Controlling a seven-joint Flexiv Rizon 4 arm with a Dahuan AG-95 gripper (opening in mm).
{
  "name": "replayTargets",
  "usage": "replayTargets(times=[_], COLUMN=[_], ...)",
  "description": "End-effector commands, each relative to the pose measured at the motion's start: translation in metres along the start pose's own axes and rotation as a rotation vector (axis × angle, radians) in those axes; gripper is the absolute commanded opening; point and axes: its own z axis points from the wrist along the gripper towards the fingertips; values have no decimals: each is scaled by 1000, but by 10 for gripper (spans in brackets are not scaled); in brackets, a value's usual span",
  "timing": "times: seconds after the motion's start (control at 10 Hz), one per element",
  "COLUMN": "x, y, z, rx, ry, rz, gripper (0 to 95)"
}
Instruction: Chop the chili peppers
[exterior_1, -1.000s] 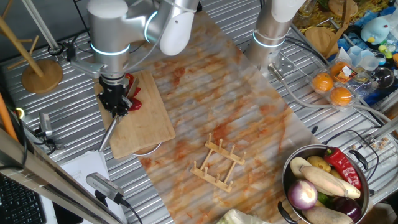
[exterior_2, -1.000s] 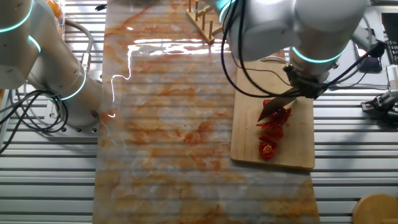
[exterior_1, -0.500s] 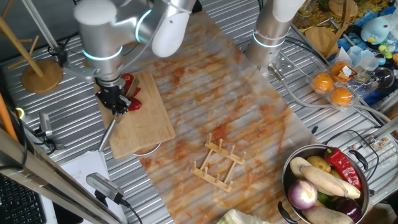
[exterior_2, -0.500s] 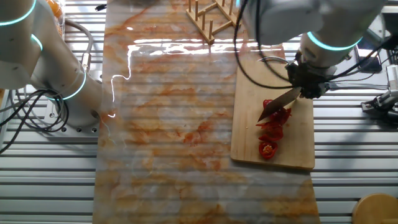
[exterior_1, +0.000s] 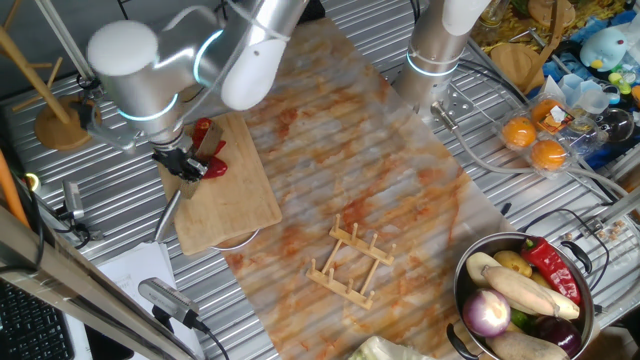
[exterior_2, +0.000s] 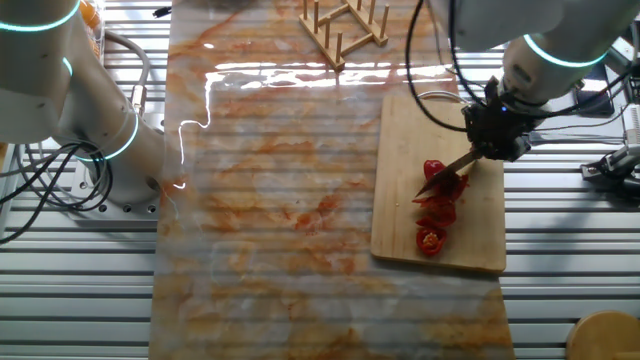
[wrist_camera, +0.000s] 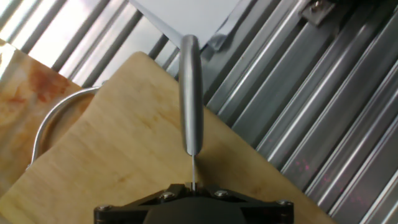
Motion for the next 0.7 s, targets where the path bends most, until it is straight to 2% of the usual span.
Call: replayTargets(times=[0.1,0.2,0.3,0.5,0.7], x=[2,2,3,4,5], y=[-2,-2,-2,-2,-3], z=[1,1,2,5,5], rx=[-18,-17,-1,-11,-29], ry=[32,47,61,74,102], rz=[18,22,18,41,54], gripper=[190,190,190,190,190])
